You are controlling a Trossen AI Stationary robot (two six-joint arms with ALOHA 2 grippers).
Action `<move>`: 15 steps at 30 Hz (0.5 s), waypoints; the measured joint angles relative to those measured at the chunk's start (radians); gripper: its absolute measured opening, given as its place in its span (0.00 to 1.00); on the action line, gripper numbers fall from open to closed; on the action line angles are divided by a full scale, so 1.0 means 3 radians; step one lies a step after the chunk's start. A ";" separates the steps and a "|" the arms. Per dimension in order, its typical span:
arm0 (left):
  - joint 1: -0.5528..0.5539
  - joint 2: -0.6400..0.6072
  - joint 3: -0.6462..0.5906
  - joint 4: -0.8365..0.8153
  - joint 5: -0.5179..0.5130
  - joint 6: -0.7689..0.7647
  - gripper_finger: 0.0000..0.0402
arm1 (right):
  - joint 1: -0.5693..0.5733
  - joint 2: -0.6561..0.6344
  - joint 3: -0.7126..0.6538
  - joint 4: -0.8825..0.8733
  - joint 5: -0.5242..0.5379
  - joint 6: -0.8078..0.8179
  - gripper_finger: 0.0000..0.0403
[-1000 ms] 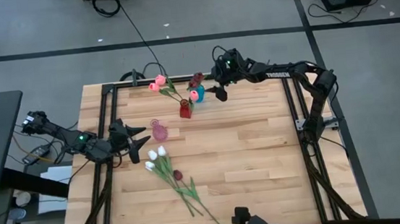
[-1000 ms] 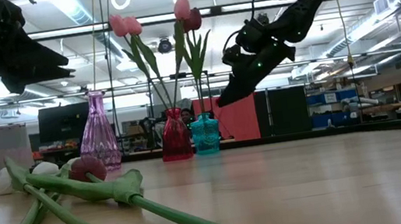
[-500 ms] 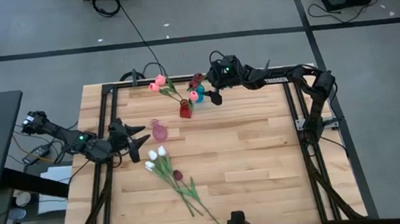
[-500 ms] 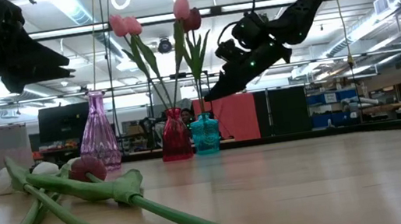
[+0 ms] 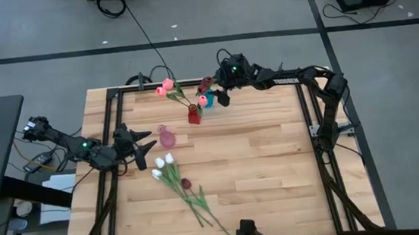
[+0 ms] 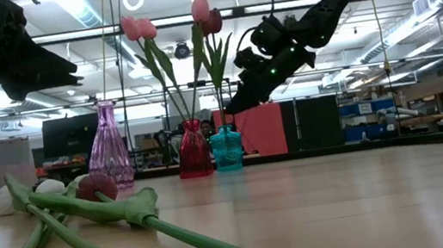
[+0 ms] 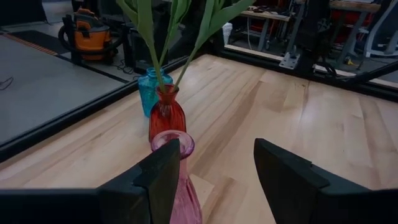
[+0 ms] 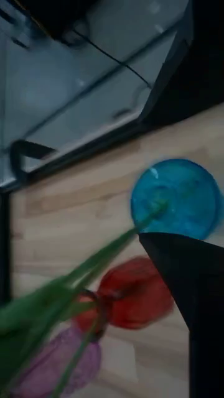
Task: Sort flowers into vase by color
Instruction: Adjust the blue vase
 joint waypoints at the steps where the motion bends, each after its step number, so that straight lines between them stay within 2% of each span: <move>1: 0.0000 0.0001 0.0000 0.0002 0.0003 0.0000 0.53 | 0.0022 0.0006 0.0007 -0.0142 -0.0016 0.0005 0.74; 4: 0.0001 0.0010 0.0002 0.0000 0.0006 0.0031 0.53 | 0.0150 0.0067 0.0002 -0.0294 0.0193 -0.0161 0.76; 7: 0.0004 0.0023 0.0002 0.0001 -0.0012 0.0085 0.53 | 0.0225 0.0104 -0.0002 -0.0126 0.0452 -0.0238 0.77; 10: 0.0004 0.0038 0.0002 0.0010 0.0011 0.0028 0.53 | 0.0209 0.0104 0.0008 0.0107 0.0440 -0.0194 0.77; 15: 0.0004 0.0058 0.0002 0.0022 0.0050 0.0005 0.53 | 0.0146 0.0148 0.0060 0.0093 0.0364 -0.0150 0.75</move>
